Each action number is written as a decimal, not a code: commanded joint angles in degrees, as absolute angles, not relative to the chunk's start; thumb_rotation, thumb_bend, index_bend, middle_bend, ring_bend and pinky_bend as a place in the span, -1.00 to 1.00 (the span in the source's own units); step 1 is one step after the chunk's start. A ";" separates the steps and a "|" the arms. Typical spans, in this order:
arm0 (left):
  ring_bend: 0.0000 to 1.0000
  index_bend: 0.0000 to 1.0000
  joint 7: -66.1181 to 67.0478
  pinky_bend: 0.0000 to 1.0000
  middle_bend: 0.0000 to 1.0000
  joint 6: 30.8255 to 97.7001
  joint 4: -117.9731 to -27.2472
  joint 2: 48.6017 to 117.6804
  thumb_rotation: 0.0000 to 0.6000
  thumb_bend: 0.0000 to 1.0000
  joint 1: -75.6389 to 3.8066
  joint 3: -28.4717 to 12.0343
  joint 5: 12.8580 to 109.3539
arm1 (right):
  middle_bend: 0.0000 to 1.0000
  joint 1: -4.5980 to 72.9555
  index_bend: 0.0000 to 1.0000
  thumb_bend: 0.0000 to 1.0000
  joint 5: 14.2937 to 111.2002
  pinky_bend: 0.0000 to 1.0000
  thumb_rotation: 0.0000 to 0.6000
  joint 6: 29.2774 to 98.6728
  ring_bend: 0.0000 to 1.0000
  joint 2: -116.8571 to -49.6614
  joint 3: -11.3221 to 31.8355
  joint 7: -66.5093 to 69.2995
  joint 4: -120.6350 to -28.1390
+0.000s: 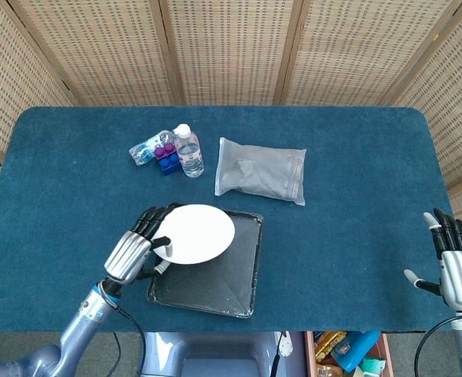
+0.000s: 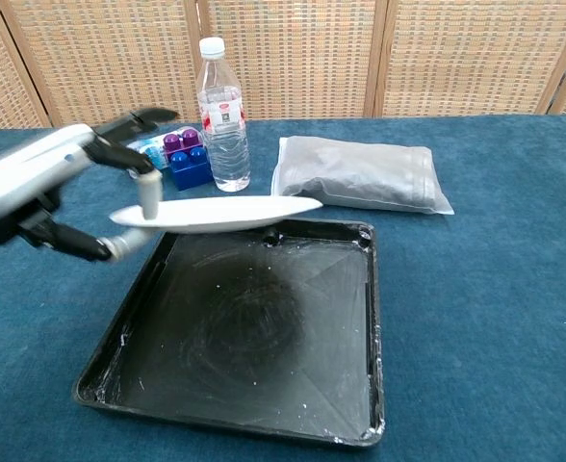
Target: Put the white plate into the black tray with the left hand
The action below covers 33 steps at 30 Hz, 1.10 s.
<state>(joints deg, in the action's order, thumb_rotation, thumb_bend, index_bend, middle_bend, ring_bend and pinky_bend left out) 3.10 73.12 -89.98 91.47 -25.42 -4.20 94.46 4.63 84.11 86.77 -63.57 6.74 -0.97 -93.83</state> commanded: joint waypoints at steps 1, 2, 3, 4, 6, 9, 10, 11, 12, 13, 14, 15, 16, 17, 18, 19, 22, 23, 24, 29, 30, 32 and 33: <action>-1.00 0.44 5.35 -1.00 -1.00 71.63 -87.09 95.32 1.00 -0.14 -26.37 -2.93 94.49 | -1.00 4.64 -1.00 -1.00 83.98 -1.00 1.00 86.75 -1.00 -63.52 6.82 -0.85 -93.82; -1.00 0.44 5.72 -1.00 -1.00 71.58 -86.50 95.98 1.00 -0.14 -26.43 -2.85 94.42 | -1.00 4.65 -1.00 -1.00 83.94 -1.00 1.00 86.72 -1.00 -63.49 6.83 -0.80 -93.81; -1.00 0.43 6.04 -1.00 -1.00 71.36 -85.97 96.56 1.00 -0.14 -26.53 -2.71 94.31 | -1.00 4.66 -1.00 -1.00 83.88 -1.00 1.00 86.69 -1.00 -63.48 6.86 -0.74 -93.79; -1.00 0.43 6.33 -1.00 -1.00 71.06 -85.53 97.06 1.00 -0.14 -26.62 -2.56 94.11 | -1.00 4.66 -1.00 -1.00 83.80 -1.00 1.00 86.65 -1.00 -63.47 6.88 -0.69 -93.75; -1.00 0.44 6.80 -1.00 -1.00 70.59 -84.84 97.81 1.00 -0.14 -26.75 -2.21 93.85 | -1.00 4.68 -1.00 -1.00 83.64 -1.00 1.00 86.55 -1.00 -63.42 6.93 -0.55 -93.71; -1.00 0.36 7.86 -1.00 -1.00 70.18 -84.04 98.39 1.00 -0.15 -26.69 -1.68 93.41 | -1.00 4.71 -1.00 -1.00 83.48 -1.00 1.00 86.45 -1.00 -63.34 6.99 -0.41 -93.72; -1.00 0.22 8.08 -1.00 -1.00 69.94 -83.95 98.41 1.00 -0.23 -26.69 -1.50 93.21 | -1.00 4.74 -1.00 -1.00 83.47 -1.00 1.00 86.41 -1.00 -63.34 6.99 -0.42 -93.70; -1.00 -0.13 8.07 -1.00 -1.00 69.61 -84.00 98.32 1.00 -0.46 -26.74 -1.31 93.02 | -1.00 4.76 -1.00 -1.00 83.47 -1.00 1.00 86.36 -1.00 -63.35 6.97 -0.46 -93.71; -1.00 -0.54 7.96 -1.00 -1.00 69.43 -84.10 98.21 1.00 -0.71 -26.76 -1.19 92.91 | -1.00 4.76 -1.00 -1.00 83.46 -1.00 1.00 86.35 -1.00 -63.35 6.96 -0.47 -93.71; -1.00 -0.77 7.66 -1.00 -1.00 69.24 -84.30 98.01 1.00 -0.87 -26.82 -1.08 92.80 | -1.00 4.77 -1.00 -1.00 83.48 -1.00 1.00 86.33 -1.00 -63.35 6.94 -0.48 -93.73; -1.00 -0.96 7.30 -1.00 -1.00 69.10 -84.57 97.64 1.00 -0.99 -26.90 -0.90 92.80 | -1.00 4.77 -1.00 -1.00 83.50 -1.00 1.00 86.34 -1.00 -63.35 6.93 -0.47 -93.75; -1.00 -1.00 7.11 -1.00 -1.00 69.02 -84.89 97.22 1.00 -1.00 -26.92 -0.72 92.82 | -1.00 4.76 -1.00 -1.00 83.52 -1.00 1.00 86.38 -1.00 -63.35 6.93 -0.49 -93.77; -1.00 -1.00 6.87 -1.00 -1.00 68.99 -85.32 96.75 1.00 -1.00 -26.92 -0.62 92.78 | -1.00 4.74 -1.00 -1.00 83.53 -1.00 1.00 86.43 -1.00 -63.34 6.93 -0.50 -93.80; -1.00 -1.00 6.40 -1.00 -1.00 68.84 -86.09 96.01 1.00 -1.00 -26.93 -0.48 92.62 | -1.00 4.72 -1.00 -1.00 83.54 -1.00 1.00 86.45 -1.00 -63.32 6.91 -0.47 -93.83; -1.00 -1.00 5.95 -1.00 -1.00 68.70 -86.83 95.31 1.00 -1.00 -26.93 -0.38 92.46 | -1.00 4.71 -1.00 -1.00 83.56 -1.00 1.00 86.45 -1.00 -63.30 6.89 -0.47 -93.86; -1.00 -1.00 5.45 -1.00 -1.00 68.51 -88.03 94.11 1.00 -1.00 -26.97 -0.46 92.11 | -1.00 4.71 -1.00 -1.00 83.62 -1.00 1.00 86.48 -1.00 -63.30 6.87 -0.52 -93.90; -1.00 -1.00 3.43 -1.00 -1.00 69.59 -92.96 88.84 1.00 -1.00 -26.72 -1.73 91.14 | -1.00 4.69 -1.00 -1.00 83.95 -1.00 1.00 86.48 -1.00 -63.30 6.65 -0.69 -94.12; -1.00 -1.00 3.21 -1.00 -1.00 70.25 -94.20 86.92 1.00 -1.00 -26.49 -2.10 91.04 | -1.00 4.70 -1.00 -1.00 84.07 -1.00 1.00 86.45 -1.00 -63.26 6.57 -0.63 -94.26; -1.00 -1.00 3.30 -1.00 -1.00 71.07 -95.23 85.02 1.00 -1.00 -26.13 -2.47 90.85 | -1.00 4.69 -1.00 -1.00 84.19 -1.00 1.00 86.46 -1.00 -63.20 6.51 -0.58 -94.38; -1.00 -1.00 4.54 -1.00 -1.00 74.52 -100.49 74.61 1.00 -1.00 -22.81 -2.88 87.90 | -1.00 4.56 -1.00 -1.00 84.58 -1.00 1.00 86.88 -1.00 -63.13 6.43 -0.70 -94.68; -1.00 -1.00 4.50 -1.00 -1.00 75.29 -101.01 73.21 1.00 -1.00 -22.19 -2.82 87.73 | -1.00 4.54 -1.00 -1.00 84.63 -1.00 1.00 86.95 -1.00 -63.10 6.42 -0.67 -94.73; -1.00 -1.00 4.08 -1.00 -1.00 77.50 -101.42 70.19 1.00 -1.00 -20.49 -2.35 87.92 | -1.00 4.49 -1.00 -1.00 84.70 -1.00 1.00 87.08 -1.00 -63.03 6.43 -0.61 -94.78; -1.00 -1.00 3.68 -1.00 -1.00 78.82 -101.36 68.68 1.00 -1.00 -19.39 -1.94 88.07 | -1.00 4.46 -1.00 -1.00 84.73 -1.00 1.00 87.16 -1.00 -63.00 6.44 -0.56 -94.80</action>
